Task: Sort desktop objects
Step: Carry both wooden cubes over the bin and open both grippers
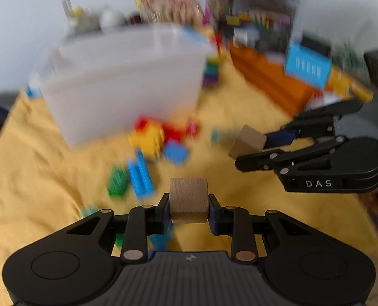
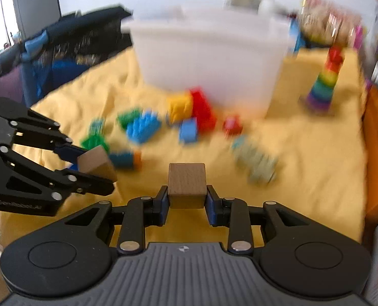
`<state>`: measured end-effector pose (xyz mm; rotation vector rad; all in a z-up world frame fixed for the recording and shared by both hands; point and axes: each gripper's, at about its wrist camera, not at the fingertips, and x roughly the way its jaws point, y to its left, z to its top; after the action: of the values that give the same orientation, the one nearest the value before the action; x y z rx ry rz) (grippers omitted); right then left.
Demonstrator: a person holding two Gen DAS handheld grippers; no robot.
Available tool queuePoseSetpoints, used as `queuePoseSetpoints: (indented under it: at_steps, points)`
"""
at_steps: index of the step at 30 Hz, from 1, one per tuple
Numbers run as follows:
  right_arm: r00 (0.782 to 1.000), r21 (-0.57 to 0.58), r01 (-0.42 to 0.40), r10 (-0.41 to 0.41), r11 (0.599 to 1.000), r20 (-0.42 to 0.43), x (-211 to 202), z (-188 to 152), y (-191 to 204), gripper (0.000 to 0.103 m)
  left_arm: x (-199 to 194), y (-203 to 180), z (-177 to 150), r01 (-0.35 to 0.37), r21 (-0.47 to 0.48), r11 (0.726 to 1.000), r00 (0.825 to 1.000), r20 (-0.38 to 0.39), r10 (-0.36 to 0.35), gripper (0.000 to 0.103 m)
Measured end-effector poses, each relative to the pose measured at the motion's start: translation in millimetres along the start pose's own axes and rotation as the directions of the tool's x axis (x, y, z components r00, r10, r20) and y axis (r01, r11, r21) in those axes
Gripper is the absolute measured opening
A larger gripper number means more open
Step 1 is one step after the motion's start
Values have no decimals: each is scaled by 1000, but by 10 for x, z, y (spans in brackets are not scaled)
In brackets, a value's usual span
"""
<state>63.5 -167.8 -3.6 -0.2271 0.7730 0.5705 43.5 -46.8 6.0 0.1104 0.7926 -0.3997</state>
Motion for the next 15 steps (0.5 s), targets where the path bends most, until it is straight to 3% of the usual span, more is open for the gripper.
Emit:
queuePoseSetpoints:
  at_steps: [7,11,15]
  points:
    - [979,35,4,-11,999,203,-383,691,-208,33,-394,294,700,-102,-10,995,978,181,102,32]
    - [965,51,12,-25,999,259,-412,1091,-335,33,-363,529,1059,-210,-21,978,944,257,208,32]
    - [962,77,21,-41,997,269,-349,1446,-417,33,-194,789,1353,-234,-55,971,934,264,240,32]
